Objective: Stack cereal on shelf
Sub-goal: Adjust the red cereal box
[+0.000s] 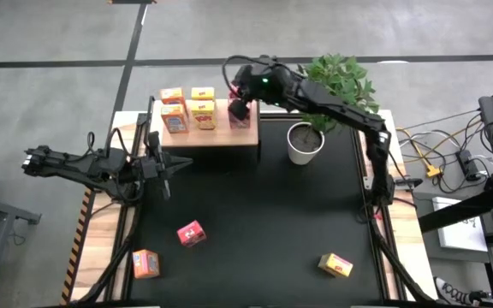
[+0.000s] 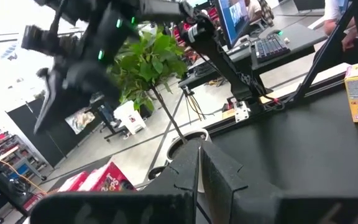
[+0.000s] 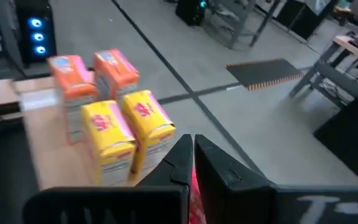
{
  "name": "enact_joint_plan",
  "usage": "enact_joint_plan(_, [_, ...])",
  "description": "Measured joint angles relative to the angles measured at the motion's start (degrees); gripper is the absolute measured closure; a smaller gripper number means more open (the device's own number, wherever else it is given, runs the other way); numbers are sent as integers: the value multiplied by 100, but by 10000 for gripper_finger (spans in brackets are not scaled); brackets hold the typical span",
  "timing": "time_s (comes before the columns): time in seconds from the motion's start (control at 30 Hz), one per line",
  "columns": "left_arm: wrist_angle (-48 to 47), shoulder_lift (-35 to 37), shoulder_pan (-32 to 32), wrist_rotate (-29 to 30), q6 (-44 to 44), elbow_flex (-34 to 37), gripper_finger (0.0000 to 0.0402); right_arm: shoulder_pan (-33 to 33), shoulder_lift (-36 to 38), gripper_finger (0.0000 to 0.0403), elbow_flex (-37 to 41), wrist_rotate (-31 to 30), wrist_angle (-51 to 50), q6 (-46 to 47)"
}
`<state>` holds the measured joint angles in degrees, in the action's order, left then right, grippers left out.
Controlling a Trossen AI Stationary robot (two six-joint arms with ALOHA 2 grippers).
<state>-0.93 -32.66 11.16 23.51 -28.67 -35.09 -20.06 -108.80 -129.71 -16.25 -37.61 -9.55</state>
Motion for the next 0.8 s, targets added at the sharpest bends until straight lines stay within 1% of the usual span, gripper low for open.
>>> enact_joint_plan(0.13, [49, -12, 0, -1, 28, 0, 400, 395, 418, 394, 1, -25, -282, -230])
enact_joint_plan(0.27, [358, -156, 0, 0, 80, 0, 401, 1061, 910, 394, 19, -30, -486, -566])
enact_joint_plan(0.3, [498, -212, 0, 0, 81, -2, 401, 1252, 1038, 394, 60, -66, -516, -618])
enact_joint_plan(0.37, [802, -369, 0, 0, 76, -2, 401, 1644, 1306, 394, 266, -342, -515, -707])
enact_joint_plan(0.47, [1113, -638, 0, 2, -8, -126, 401, 2242, 1681, 394, 758, -853, -478, -782])
enact_joint_plan(0.57, [1014, -977, -5, 2, -20, -553, 401, 2739, 2061, 394, 1468, -1133, -252, -718])
enact_joint_plan(0.67, [611, -1380, -49, 2, -64, -1094, 401, 3115, 2448, 394, 2256, -1368, 139, -692])
enact_joint_plan(0.8, [-308, -1884, -246, 0, -92, -1897, 401, 3499, 2991, 394, 3233, -1613, 670, -686])
